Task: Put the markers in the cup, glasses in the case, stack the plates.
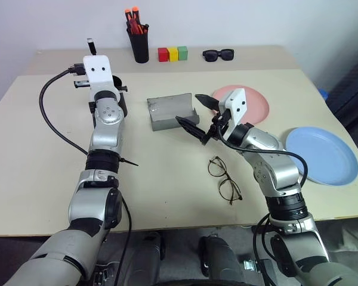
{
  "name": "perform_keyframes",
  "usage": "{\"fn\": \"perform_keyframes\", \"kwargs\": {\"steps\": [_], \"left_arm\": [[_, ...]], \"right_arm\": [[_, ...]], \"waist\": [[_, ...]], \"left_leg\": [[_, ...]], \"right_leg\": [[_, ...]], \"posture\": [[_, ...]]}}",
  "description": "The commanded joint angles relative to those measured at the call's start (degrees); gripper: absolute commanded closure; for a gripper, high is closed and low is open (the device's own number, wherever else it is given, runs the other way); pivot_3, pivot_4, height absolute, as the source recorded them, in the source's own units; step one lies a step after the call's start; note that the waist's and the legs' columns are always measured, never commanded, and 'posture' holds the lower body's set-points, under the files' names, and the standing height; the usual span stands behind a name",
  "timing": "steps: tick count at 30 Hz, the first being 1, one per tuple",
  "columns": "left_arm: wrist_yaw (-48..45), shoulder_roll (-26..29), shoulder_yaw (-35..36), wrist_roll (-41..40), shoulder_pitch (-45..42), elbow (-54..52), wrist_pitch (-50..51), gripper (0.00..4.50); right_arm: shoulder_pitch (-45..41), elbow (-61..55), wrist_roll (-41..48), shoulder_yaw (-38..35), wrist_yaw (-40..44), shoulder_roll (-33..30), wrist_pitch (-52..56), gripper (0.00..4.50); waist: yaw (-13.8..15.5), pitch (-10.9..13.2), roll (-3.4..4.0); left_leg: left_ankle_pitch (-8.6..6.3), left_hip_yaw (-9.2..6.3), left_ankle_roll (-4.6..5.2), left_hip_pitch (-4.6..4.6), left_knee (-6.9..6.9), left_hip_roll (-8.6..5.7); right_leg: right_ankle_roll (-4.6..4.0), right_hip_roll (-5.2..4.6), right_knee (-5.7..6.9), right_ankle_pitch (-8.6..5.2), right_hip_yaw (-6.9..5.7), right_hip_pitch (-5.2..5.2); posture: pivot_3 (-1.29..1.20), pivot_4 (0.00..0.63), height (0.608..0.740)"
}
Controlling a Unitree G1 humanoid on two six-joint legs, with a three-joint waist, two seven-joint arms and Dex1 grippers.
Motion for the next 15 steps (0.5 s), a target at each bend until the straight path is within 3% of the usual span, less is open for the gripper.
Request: {"fn": "perform_keyframes", "kwargs": {"steps": [1, 3, 9, 11, 14, 15], "left_arm": [[0.35, 0.37, 0.04, -0.41, -0.22, -2.91, -0.09, 1.85], [0.71, 0.26, -0.09, -0.40, -0.15, -3.17, 0.05, 0.86], [0.53, -0.83, 0.36, -1.99, -1.33, -6.17, -0.29, 0.86], [-4.91, -2.00, -0.81, -4.95, -1.81, -10.45, 0.97, 0.86], [-13.89, -2.65, -3.55, -8.31, -0.84, -16.40, 5.77, 0.02], [-19.57, -2.32, -5.62, -10.40, 0.34, -19.46, 9.77, 0.02]], "right_arm": [[-0.69, -2.15, 0.64, 0.10, 0.14, 0.44, -0.33, 0.00], [-0.69, -2.14, 0.62, 0.15, 0.11, 0.51, -0.27, 0.00], [-0.43, -2.49, 0.60, -0.02, -0.14, 0.40, -0.06, 0.00], [-0.03, -2.96, 0.57, -0.11, -0.24, 0.14, 0.18, 0.00], [0.31, -3.38, 0.39, -0.35, -0.24, -0.45, 0.45, 0.00], [0.37, -3.37, 0.11, -0.70, 0.03, -1.29, 0.47, 0.00]], "waist": [[-0.01, 0.00, 0.00], [0.00, 0.00, 0.00], [0.09, 0.00, 0.00], [0.10, 0.00, 0.00], [0.09, 0.00, -0.01], [0.03, 0.00, 0.00]], "left_leg": [[0.00, 0.00, 0.00, 0.00, 0.00, 0.00], [0.00, 0.00, 0.00, 0.00, 0.00, 0.00], [0.00, 0.00, 0.00, 0.00, 0.01, 0.00], [0.00, 0.00, 0.00, -0.01, 0.02, 0.00], [0.00, 0.00, 0.00, -0.02, 0.02, 0.00], [0.00, 0.00, 0.00, -0.01, 0.02, 0.00]], "right_leg": [[0.00, 0.00, 0.00, 0.00, 0.00, 0.00], [0.00, 0.00, 0.00, 0.00, 0.00, 0.00], [0.00, 0.00, 0.00, 0.00, 0.00, 0.01], [0.00, -0.01, 0.00, 0.00, 0.00, 0.01], [0.00, -0.01, -0.02, 0.00, -0.01, 0.02], [0.00, 0.00, -0.02, 0.00, 0.00, 0.04]], "posture": [[0.00, 0.150, 0.740], [0.00, 0.150, 0.740], [0.00, 0.150, 0.740], [0.00, 0.150, 0.740], [0.00, 0.150, 0.740], [0.00, 0.150, 0.740]]}}
